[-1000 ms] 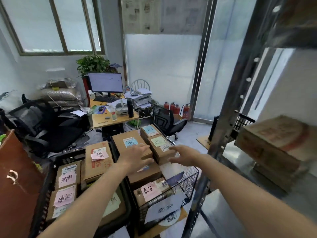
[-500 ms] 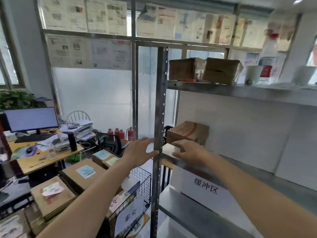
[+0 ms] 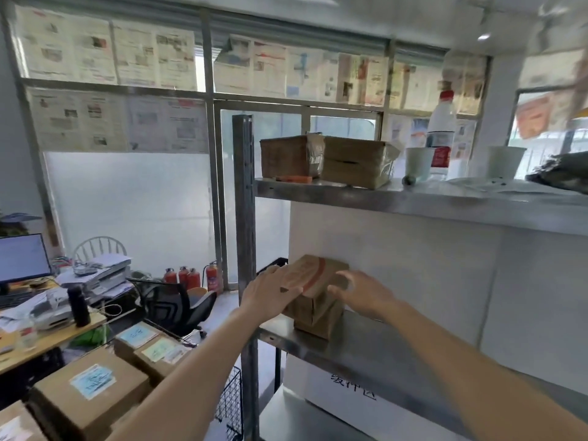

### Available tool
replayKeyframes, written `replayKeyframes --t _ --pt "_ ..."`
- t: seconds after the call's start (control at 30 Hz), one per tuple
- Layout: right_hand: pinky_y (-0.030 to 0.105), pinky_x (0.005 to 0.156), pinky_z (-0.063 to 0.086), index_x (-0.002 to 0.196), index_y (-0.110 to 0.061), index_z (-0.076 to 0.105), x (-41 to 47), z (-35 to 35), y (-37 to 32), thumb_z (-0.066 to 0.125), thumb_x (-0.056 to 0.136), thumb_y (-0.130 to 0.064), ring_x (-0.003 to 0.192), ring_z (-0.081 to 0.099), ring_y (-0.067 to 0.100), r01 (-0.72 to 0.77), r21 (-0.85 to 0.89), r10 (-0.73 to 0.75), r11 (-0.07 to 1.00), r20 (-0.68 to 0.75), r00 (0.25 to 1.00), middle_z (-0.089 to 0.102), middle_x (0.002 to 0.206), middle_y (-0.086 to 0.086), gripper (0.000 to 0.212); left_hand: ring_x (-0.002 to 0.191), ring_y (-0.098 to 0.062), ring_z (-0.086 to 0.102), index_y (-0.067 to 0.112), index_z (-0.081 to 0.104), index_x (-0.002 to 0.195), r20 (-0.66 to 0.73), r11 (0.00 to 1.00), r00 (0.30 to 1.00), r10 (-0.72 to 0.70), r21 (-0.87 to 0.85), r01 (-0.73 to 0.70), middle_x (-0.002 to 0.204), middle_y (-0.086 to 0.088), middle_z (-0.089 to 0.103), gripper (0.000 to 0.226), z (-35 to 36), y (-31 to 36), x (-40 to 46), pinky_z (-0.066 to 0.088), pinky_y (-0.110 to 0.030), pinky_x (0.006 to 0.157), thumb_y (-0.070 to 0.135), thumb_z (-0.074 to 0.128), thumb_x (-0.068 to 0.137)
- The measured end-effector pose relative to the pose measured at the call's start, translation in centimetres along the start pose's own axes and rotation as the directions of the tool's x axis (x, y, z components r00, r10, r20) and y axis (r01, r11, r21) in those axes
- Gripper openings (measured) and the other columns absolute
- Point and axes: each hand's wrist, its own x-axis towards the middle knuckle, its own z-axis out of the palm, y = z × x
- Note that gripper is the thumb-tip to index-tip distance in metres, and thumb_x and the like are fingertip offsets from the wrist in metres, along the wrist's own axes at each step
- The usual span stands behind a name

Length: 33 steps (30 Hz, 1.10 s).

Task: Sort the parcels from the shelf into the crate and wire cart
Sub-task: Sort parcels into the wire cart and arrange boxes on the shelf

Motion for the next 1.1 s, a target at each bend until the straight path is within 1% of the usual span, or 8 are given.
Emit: replayKeyframes --t 0.13,0.37,0.47,0.53,0.7,0.87,1.0,1.1 --pt "0.042 0.116 0.037 0.157 -0.03 0.034 3.5 1.5 1.3 0.048 0.093 -0.071 0.141 0.046 0.026 -0.039 0.081 0.037 0.996 0.023 0.999 0.035 0.162 0.003 0.077 0.133 -0.025 0.051 0.032 0.041 0.148 0.034 0.996 0.996 -0.084 0.027 0.083 0.149 0.003 0.048 0.073 1.4 -1.1 3.6 0.046 -0.046 0.105 0.074 0.046 0.088" --pt "0.034 0.115 0.037 0.158 -0.03 0.033 7.4 4.0 3.0 0.058 0.094 -0.062 0.143 0.042 0.025 -0.068 0.29 0.051 0.955 0.065 0.997 0.038 0.161 0.006 0.076 0.111 -0.023 0.06 0.026 0.049 0.143 0.119 0.984 0.979 -0.168 -0.03 0.173 0.133 -0.003 0.062 0.073 3.8 -1.6 7.2 0.052 -0.041 0.097 0.074 0.048 0.089" --pt "0.031 0.113 0.036 0.159 -0.033 0.03 8.0 4.3 3.6 0.058 0.098 -0.053 0.142 0.043 0.024 -0.096 0.402 0.067 0.911 0.086 0.994 0.04 0.16 0.003 0.07 0.125 -0.026 0.052 0.027 0.045 0.15 0.1 0.984 0.979 -0.178 -0.013 0.18 0.143 -0.004 0.055 0.09 4.2 -1.6 8.0 0.045 -0.041 0.103 0.084 0.045 0.081" --pt "0.032 0.115 0.037 0.159 -0.034 0.029 8.3 4.1 3.8 0.057 0.099 -0.048 0.142 0.044 0.024 -0.121 0.444 0.087 0.888 0.097 0.992 0.042 0.159 0.002 0.067 0.132 -0.03 0.048 0.022 0.041 0.153 0.079 0.969 0.971 -0.226 -0.082 0.232 0.148 -0.008 0.049 0.09 4.1 -1.4 7.9 0.04 -0.042 0.108 0.076 0.058 0.083" --pt "0.037 0.111 0.044 0.157 -0.03 0.033 8.2 4.2 3.6 0.067 0.088 -0.056 0.13 0.055 0.023 -0.14 0.494 0.108 0.858 0.092 0.99 0.055 0.147 -0.002 0.08 0.112 -0.019 0.057 0.011 0.044 0.147 0.143 0.881 0.946 -0.29 -0.347 0.322 0.128 0.0 0.058 0.079 4.5 -0.4 7.0 0.048 -0.031 0.095 0.053 0.073 0.087" --pt "0.029 0.099 0.048 0.141 -0.027 0.052 7.1 3.6 2.6 0.068 0.093 -0.043 0.118 0.062 0.02 -0.104 0.502 0.098 0.859 0.038 0.994 0.065 0.132 -0.002 0.053 0.105 -0.017 0.063 0.021 0.051 0.125 0.133 0.854 0.951 -0.279 -0.418 0.309 0.113 0.005 0.064 0.056 4.5 0.7 5.8 0.053 -0.033 0.094 0.048 0.079 0.084" --pt "0.035 0.106 0.049 0.145 -0.027 0.05 5.1 3.1 2.2 0.068 0.094 -0.04 0.121 0.061 0.018 -0.058 0.534 0.073 0.844 -0.006 0.997 0.063 0.137 -0.005 0.056 0.106 -0.016 0.065 0.028 0.043 0.116 0.058 0.833 0.963 -0.264 -0.489 0.258 0.112 0.008 0.066 0.058 3.7 1.7 3.8 0.052 -0.032 0.093 0.047 0.083 0.079" --pt "0.036 0.106 0.049 0.145 -0.026 0.047 2.3 2.4 1.6 0.064 0.099 -0.03 0.121 0.059 0.017 0.003 0.6 0.031 0.8 -0.047 0.998 0.061 0.131 -0.004 0.049 0.097 -0.017 0.073 0.023 0.065 0.114 0.04 0.757 0.963 -0.267 -0.61 0.235 0.104 0.006 0.076 0.057 3.4 1.7 1.6 0.059 -0.042 0.093 0.053 0.087 0.071"
